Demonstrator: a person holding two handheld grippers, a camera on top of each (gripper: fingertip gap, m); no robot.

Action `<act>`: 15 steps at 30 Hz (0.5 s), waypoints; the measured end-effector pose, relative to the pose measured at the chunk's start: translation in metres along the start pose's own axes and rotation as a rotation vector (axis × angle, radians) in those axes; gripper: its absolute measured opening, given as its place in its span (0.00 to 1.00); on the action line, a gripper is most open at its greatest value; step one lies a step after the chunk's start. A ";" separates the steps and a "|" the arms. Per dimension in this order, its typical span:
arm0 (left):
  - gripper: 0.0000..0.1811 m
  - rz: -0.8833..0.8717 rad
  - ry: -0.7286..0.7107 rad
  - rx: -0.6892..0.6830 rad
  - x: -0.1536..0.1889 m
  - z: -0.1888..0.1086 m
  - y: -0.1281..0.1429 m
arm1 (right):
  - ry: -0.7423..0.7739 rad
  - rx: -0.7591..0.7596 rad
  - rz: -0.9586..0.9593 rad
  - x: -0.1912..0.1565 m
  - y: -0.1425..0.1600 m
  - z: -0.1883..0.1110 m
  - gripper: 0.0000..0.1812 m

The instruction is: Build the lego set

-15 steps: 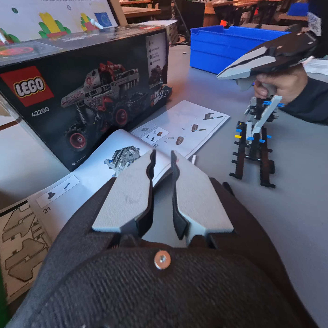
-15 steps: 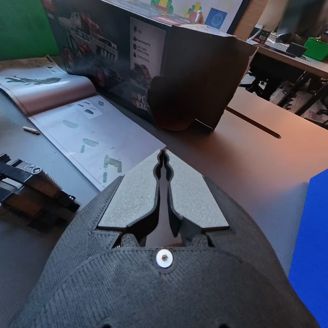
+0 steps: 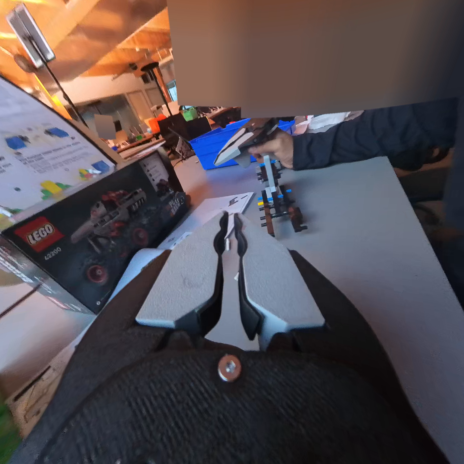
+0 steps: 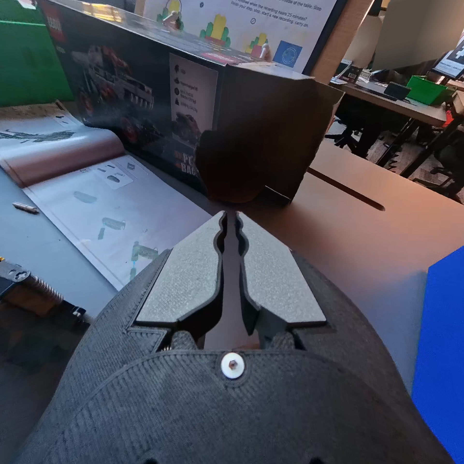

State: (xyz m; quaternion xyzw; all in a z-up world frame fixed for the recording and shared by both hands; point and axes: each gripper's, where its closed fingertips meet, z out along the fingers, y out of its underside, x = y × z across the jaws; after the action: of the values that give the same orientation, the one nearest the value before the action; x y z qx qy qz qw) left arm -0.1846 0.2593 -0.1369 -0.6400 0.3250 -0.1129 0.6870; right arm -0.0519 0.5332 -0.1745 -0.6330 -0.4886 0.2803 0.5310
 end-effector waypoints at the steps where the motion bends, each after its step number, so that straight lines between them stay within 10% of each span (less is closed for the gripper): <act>1: 0.02 -0.019 -0.009 -0.008 -0.003 0.001 0.001 | -0.001 0.003 -0.002 0.000 -0.001 0.001 0.01; 15: 0.00 0.030 -0.053 0.047 -0.011 0.006 -0.006 | -0.071 -0.086 -0.040 -0.020 0.010 0.010 0.03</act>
State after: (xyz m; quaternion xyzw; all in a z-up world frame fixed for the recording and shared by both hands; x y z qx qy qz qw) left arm -0.1879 0.2698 -0.1280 -0.6216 0.3134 -0.0930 0.7118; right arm -0.0653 0.5190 -0.1901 -0.6351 -0.5313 0.2709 0.4910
